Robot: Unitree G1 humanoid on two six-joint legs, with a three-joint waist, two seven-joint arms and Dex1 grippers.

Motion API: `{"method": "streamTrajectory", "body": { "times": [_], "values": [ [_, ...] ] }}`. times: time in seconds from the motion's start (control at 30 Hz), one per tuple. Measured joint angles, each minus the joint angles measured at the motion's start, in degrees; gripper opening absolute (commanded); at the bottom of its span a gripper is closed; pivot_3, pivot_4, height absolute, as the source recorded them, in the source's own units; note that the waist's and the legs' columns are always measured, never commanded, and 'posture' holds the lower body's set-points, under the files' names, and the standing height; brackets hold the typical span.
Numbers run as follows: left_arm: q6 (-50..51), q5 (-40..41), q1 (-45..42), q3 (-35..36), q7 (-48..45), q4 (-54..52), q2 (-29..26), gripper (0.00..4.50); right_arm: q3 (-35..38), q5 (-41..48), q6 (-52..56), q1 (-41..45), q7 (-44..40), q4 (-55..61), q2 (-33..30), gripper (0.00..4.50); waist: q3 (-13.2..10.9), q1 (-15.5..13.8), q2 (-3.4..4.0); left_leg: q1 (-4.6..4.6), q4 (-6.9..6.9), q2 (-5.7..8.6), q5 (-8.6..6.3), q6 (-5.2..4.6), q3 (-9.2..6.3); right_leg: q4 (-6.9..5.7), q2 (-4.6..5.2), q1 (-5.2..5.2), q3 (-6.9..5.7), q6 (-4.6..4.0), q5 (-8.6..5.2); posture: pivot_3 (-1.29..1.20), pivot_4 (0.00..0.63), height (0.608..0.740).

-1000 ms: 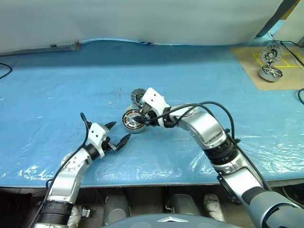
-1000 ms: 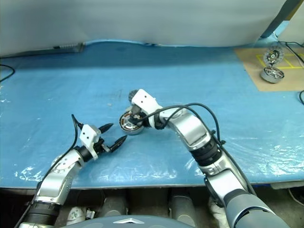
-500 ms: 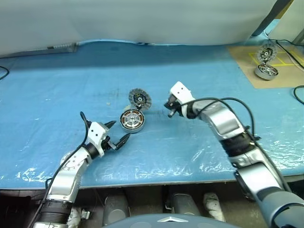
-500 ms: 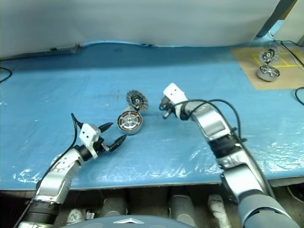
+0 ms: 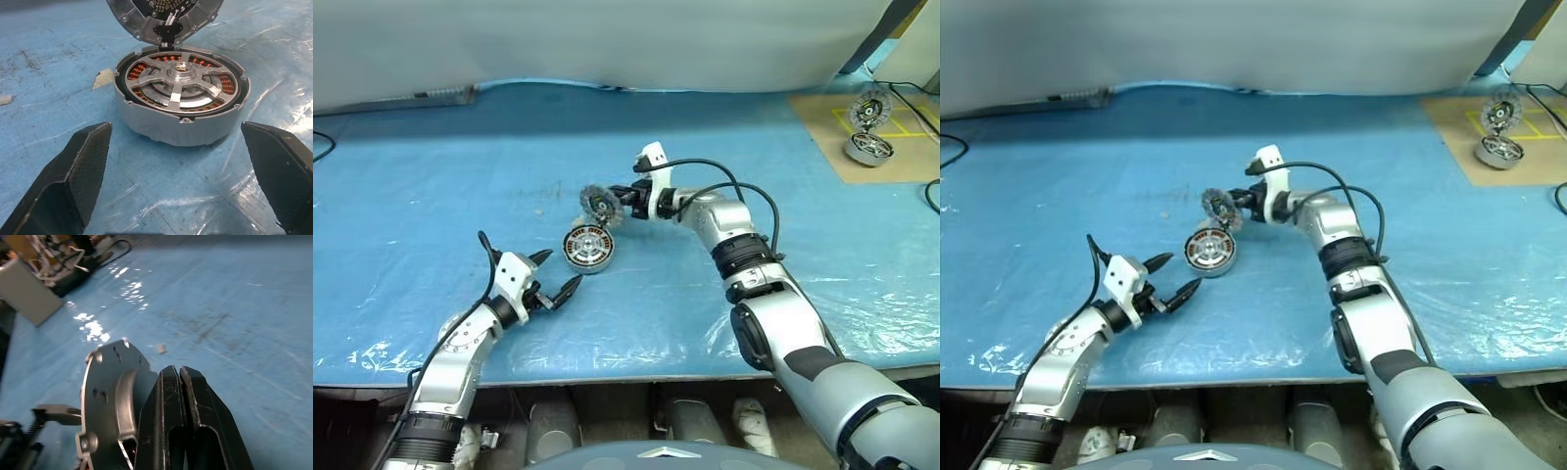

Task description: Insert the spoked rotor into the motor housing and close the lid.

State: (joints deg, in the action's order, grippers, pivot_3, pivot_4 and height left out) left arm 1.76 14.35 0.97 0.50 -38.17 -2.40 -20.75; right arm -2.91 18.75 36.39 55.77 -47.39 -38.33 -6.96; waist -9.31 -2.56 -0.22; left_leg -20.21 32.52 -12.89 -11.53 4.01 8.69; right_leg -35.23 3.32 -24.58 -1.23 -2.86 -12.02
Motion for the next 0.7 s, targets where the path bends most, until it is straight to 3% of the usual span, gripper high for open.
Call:
{"method": "streamTrajectory", "body": {
  "times": [0.33,0.7],
  "values": [
    [-0.9,-0.2,0.2,0.0,0.0,1.2,0.4,4.50,-2.2,4.2,14.7,-12.5,0.0,20.2,1.6,0.06,0.0,0.1,0.00,0.10,0.00,0.00,0.01,0.02,-0.01,-0.05,0.00,0.01,0.02,0.00,0.00,0.00,0.150,0.740],
    [-2.0,-0.2,-0.1,0.0,-0.3,2.5,0.3,4.50,-4.7,2.7,14.7,-18.4,9.4,24.7,6.0,0.06,0.0,0.1,0.00,0.17,-0.08,0.03,0.01,0.05,-0.01,0.02,0.01,0.06,0.03,0.01,0.00,0.00,0.150,0.740]
  ]
}}
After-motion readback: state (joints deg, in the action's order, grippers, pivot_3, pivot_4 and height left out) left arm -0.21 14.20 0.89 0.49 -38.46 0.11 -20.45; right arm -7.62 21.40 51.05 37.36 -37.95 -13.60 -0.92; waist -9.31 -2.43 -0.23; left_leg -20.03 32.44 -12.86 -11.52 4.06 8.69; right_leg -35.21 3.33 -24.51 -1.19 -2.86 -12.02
